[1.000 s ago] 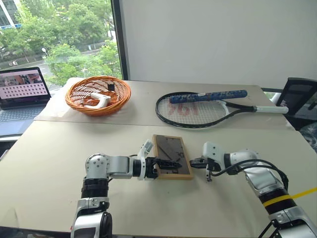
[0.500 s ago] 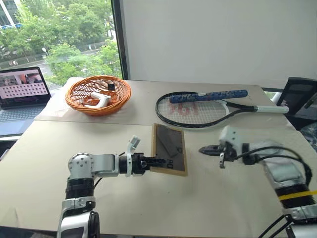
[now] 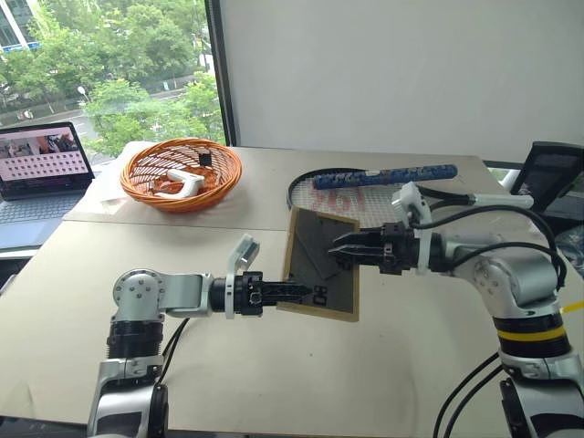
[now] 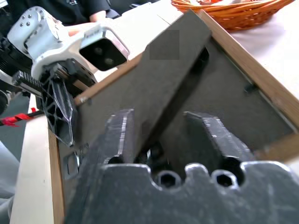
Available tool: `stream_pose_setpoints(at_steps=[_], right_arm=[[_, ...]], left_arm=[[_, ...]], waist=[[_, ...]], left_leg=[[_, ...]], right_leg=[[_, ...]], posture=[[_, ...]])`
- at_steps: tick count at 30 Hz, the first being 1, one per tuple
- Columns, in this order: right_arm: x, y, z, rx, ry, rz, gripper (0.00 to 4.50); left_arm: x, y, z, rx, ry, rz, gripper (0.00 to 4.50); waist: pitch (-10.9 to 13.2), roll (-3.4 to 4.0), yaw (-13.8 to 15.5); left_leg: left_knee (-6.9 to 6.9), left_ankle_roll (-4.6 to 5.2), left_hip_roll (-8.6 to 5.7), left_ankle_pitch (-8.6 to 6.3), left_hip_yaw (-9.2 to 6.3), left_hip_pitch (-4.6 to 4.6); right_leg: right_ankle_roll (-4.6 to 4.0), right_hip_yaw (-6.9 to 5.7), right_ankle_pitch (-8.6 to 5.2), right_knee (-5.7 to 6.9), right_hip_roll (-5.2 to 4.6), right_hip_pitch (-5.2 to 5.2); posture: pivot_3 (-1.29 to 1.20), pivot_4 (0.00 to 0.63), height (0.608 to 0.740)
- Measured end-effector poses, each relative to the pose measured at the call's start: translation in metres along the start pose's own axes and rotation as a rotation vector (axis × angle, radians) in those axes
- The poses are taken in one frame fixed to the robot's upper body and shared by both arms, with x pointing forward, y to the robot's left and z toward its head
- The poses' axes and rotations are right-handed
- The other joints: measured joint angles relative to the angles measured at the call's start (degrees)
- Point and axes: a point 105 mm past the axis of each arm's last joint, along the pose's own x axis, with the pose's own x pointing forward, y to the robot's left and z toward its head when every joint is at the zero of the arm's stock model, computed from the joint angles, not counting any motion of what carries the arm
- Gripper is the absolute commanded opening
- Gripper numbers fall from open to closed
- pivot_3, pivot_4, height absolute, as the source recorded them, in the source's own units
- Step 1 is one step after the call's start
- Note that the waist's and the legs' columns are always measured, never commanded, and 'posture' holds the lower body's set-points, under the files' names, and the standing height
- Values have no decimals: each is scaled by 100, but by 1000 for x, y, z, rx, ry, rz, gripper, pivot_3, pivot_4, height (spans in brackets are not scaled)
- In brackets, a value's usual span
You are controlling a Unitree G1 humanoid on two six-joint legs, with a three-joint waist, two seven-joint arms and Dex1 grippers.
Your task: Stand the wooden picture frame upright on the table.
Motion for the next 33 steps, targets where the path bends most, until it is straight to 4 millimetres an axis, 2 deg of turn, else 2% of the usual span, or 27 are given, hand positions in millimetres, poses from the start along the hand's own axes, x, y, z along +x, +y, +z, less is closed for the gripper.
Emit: stream_pose_setpoints(at_steps=[3, 7, 13, 22, 25, 28, 30, 33], right_arm=[[1, 0, 2, 10, -3, 5, 4324], [4, 5, -1, 39, 11, 42, 4324], [12, 37, -5, 33, 16, 216, 4324], [-8, 48, -6, -35, 5, 226, 4324], [-14, 40, -2, -90, -1, 161, 4324], [-22, 9, -2, -185, 8, -30, 4324], [-37, -16, 0, -252, 4, -168, 4324], [-60, -37, -2, -386, 57, -310, 4324]], left_arm=[[0, 1, -1, 4, 11, 9, 1211], [2, 3, -1, 3, 18, 25, 1211], [6, 0, 3, 2, 22, -8, 1211], [0, 0, 16, -97, -3, -81, 1211], [-6, 2, 18, -117, -21, -84, 1211], [-12, 3, 20, -120, -29, -72, 1211], [-15, 1, 20, -117, -28, -79, 1211], [-21, -3, 22, -113, -33, -93, 1211]], waist=[[0, 0, -3], [0, 0, -5], [1, 1, 0], [1, 0, -7], [1, 0, -37], [1, 0, -43], [2, 0, -29], [2, 0, 6]], left_leg=[[-6, 0, 0, 0, 0, 0], [-8, 0, 0, 0, 0, -2], [-7, 0, 0, 0, 0, -6], [-12, 0, 0, 0, 0, -10], [-15, 0, 0, 1, 0, -10], [-19, -4, 0, 4, 0, -11], [-22, -5, 0, 4, 1, -21], [-39, -8, 0, 8, 1, -37]], right_leg=[[-1, 0, -1, 0, 0, -4], [-2, 0, -1, 0, 0, -7], [-1, -2, -2, 0, 0, -9], [-4, -2, -4, 1, 0, -20], [-5, -2, -4, 3, 0, -25], [-5, -2, -4, 3, -1, -31], [-5, -2, -4, 4, -1, -42], [-9, -3, -6, 2, 0, -58]], posture=[[0, 150, 725], [0, 150, 725], [0, 150, 725], [0, 150, 725], [0, 150, 725], [0, 150, 725], [0, 150, 725], [0, 150, 725]])
